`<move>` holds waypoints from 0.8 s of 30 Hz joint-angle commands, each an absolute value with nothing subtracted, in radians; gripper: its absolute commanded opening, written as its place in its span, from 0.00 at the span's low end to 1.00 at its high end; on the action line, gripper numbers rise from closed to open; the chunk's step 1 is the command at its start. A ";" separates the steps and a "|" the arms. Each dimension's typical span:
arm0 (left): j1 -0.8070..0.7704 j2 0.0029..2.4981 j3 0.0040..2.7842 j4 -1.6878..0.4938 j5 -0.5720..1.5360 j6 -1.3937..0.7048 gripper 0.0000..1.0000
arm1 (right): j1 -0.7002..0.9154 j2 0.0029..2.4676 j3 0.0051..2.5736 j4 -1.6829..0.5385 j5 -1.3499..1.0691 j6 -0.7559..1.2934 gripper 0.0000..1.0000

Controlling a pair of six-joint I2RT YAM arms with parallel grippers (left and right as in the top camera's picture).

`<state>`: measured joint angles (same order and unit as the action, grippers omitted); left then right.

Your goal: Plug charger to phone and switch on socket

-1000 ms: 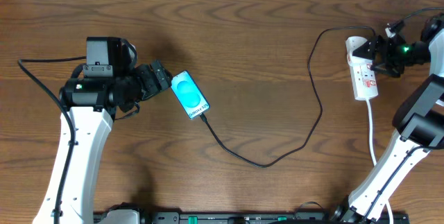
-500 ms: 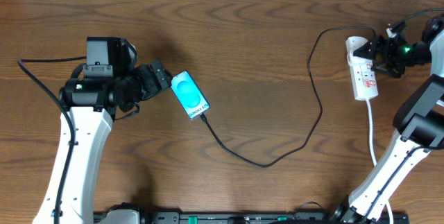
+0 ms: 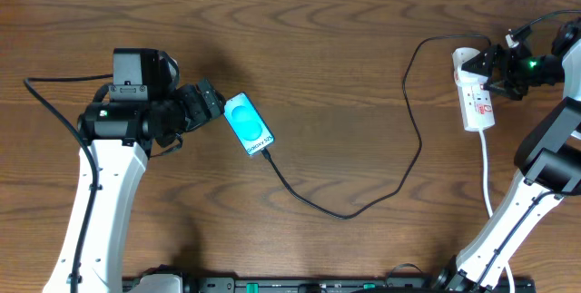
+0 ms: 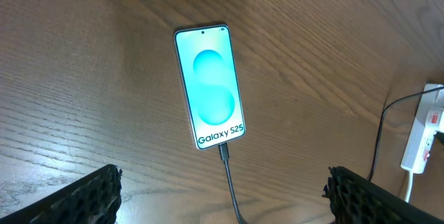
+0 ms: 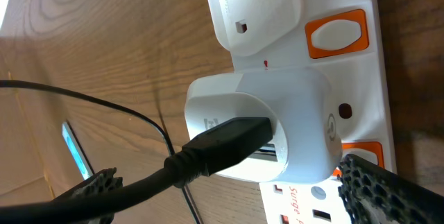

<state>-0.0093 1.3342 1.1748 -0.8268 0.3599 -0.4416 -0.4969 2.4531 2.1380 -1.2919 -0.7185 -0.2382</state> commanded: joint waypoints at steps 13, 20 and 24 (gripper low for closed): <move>-0.005 1.337 1.184 -0.830 0.346 -0.439 0.95 | -0.493 2.475 2.131 -1.285 -0.743 -0.228 0.99; -0.005 1.337 1.184 -0.830 0.346 -0.439 0.95 | -0.458 2.475 2.131 -1.274 -0.732 -0.228 0.99; -0.005 1.337 1.184 -0.830 0.346 -0.439 0.95 | -0.443 2.475 2.131 -1.271 -0.723 -0.226 0.99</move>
<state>-0.0093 1.3342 1.1748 -0.8268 0.3599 -0.4416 -0.4843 2.4531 2.1380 -1.2682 -0.7109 -0.2375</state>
